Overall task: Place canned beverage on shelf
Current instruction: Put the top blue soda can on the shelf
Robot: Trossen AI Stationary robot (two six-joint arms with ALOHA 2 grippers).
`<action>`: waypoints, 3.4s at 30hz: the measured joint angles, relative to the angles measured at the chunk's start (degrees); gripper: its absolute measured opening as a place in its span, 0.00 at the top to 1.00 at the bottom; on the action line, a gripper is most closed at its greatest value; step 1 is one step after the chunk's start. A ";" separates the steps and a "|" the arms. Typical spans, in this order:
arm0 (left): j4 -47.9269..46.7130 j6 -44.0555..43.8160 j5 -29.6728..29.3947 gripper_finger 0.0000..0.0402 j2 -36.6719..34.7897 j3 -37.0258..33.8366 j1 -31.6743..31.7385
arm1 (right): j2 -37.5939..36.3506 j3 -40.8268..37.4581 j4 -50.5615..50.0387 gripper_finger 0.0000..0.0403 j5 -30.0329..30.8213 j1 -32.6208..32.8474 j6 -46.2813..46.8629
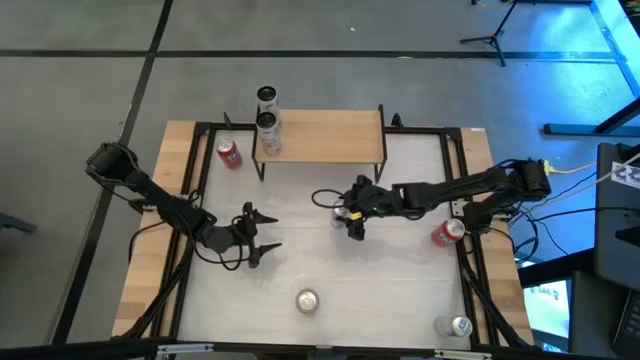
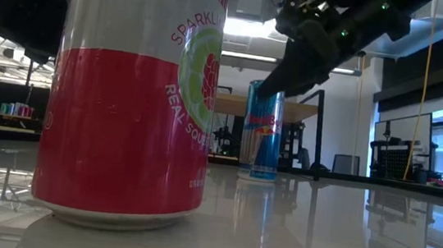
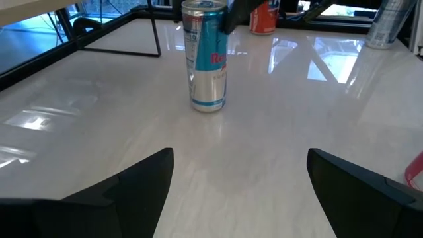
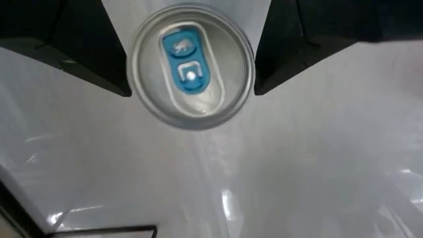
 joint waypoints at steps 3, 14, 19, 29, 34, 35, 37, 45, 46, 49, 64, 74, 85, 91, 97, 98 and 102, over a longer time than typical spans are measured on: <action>0.01 0.00 -0.10 0.16 0.00 0.00 0.00 | 0.42 0.00 0.26 0.23 0.72 0.00 -0.54; -0.01 -0.04 0.02 0.16 0.00 0.00 0.00 | 0.52 0.00 0.83 0.46 1.63 0.00 -2.67; -0.01 -0.07 0.06 0.16 0.00 0.00 -0.02 | 0.07 0.05 0.28 0.46 1.67 0.00 -3.01; -0.01 -0.11 0.08 0.16 0.00 0.00 -0.02 | -1.06 7.94 -4.04 0.46 0.63 0.00 -4.97; -0.04 -0.59 0.08 0.16 0.00 0.00 -0.02 | -1.06 15.99 -7.86 0.46 0.61 0.00 -6.88; -0.01 -0.63 0.08 0.16 0.00 0.00 -0.02 | -1.06 17.73 -9.15 0.46 0.63 0.00 -7.59; -0.01 -0.69 0.08 0.16 0.00 0.00 -0.02 | -1.06 21.34 -10.99 0.46 0.65 0.00 -8.88; -0.01 -1.60 0.08 0.16 0.00 0.00 -0.04 | -1.06 31.75 -14.54 0.46 0.51 -4.56 -11.17; -0.01 -1.62 0.08 0.16 0.00 0.00 -0.04 | -1.06 32.35 -14.29 0.46 0.03 -5.62 -11.50; -0.01 -1.71 0.08 0.16 0.00 0.00 -0.04 | -1.06 33.42 -13.94 0.46 -2.14 -8.94 -11.76; -0.10 -4.09 0.76 0.16 0.00 0.00 -0.04 | 6.75 42.14 -11.66 0.46 -11.47 -19.19 -11.73; -0.74 -4.12 1.19 0.16 0.02 0.00 -0.07 | 21.27 62.30 -30.88 0.46 -10.31 -21.39 -12.52; -1.08 -3.79 1.17 0.16 0.02 0.00 -0.04 | 26.25 62.77 -24.10 0.46 -12.08 -26.32 -15.03; -1.02 -2.97 1.17 0.16 0.02 0.00 -0.04 | 27.39 62.75 -22.58 0.46 -13.95 -28.28 -15.03; -0.96 -2.96 1.17 0.16 0.02 0.00 -0.03 | 28.28 62.73 -22.42 0.46 -15.56 -28.13 -15.14; -0.91 -2.97 1.17 0.16 0.02 0.00 -0.03 | 28.46 62.73 -22.06 0.46 -15.91 -28.13 -15.18; -0.91 -2.96 1.17 0.16 0.02 0.00 -0.04 | 29.21 62.73 -21.77 0.41 -16.01 -28.13 -15.22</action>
